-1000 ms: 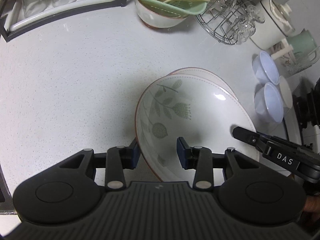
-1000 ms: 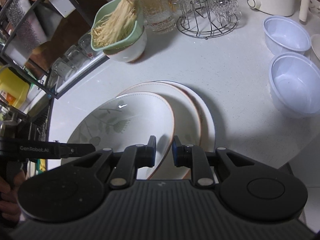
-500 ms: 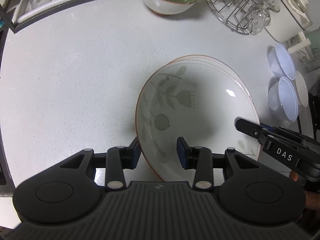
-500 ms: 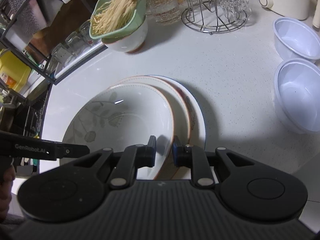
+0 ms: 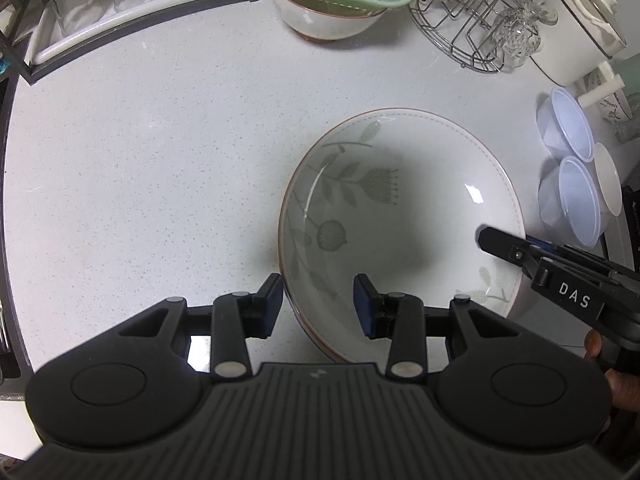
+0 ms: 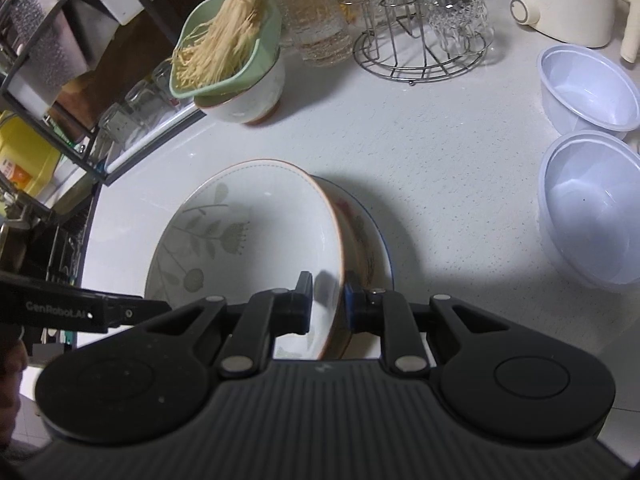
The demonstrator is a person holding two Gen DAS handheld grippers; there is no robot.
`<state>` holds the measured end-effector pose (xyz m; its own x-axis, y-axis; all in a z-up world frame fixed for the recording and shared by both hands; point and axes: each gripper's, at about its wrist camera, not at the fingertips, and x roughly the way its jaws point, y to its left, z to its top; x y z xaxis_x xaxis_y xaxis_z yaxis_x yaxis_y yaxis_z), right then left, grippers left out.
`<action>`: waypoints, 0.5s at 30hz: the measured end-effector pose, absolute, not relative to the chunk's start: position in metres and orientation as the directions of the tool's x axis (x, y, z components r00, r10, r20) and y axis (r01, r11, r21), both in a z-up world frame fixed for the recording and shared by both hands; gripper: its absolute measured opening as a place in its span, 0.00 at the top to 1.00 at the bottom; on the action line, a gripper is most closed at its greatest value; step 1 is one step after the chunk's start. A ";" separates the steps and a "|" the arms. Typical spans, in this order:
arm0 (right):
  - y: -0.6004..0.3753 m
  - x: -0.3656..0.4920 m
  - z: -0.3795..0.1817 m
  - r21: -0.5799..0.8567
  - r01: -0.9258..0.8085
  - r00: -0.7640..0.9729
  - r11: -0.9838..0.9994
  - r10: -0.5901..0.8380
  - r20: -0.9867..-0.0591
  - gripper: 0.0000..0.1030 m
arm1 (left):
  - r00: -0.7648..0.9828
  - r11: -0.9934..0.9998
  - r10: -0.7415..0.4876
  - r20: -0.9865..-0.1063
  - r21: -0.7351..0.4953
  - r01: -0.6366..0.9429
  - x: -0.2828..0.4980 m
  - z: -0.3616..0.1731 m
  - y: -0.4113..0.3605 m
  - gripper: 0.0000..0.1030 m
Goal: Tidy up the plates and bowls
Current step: 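Lower the smaller leaf plate onto the stacked plates with both grippers, then open both grippers and pull them back from the plate stack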
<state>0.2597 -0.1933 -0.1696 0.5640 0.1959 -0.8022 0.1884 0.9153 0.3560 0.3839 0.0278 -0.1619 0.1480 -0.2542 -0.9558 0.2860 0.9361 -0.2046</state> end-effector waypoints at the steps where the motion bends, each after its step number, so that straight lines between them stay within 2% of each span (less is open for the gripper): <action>1: -0.194 0.259 -0.169 0.356 0.191 0.566 0.915 0.194 -0.801 0.82 | 0.147 0.936 -0.258 -0.955 -0.209 0.284 0.383 -0.162 0.029 0.58; 11: -0.189 0.251 -0.162 0.313 0.174 0.567 0.934 0.165 -0.807 0.82 | 0.163 0.939 -0.283 -0.945 -0.238 0.250 0.381 -0.160 0.039 0.58; 13: -0.186 0.251 -0.159 0.275 0.166 0.569 0.947 0.136 -0.811 0.80 | 0.172 0.940 -0.287 -0.942 -0.242 0.241 0.379 -0.159 0.042 0.58; 15: -0.178 0.249 -0.155 0.172 0.148 0.578 0.974 0.056 -0.814 0.80 | 0.181 0.939 -0.296 -0.938 -0.251 0.236 0.377 -0.157 0.045 0.58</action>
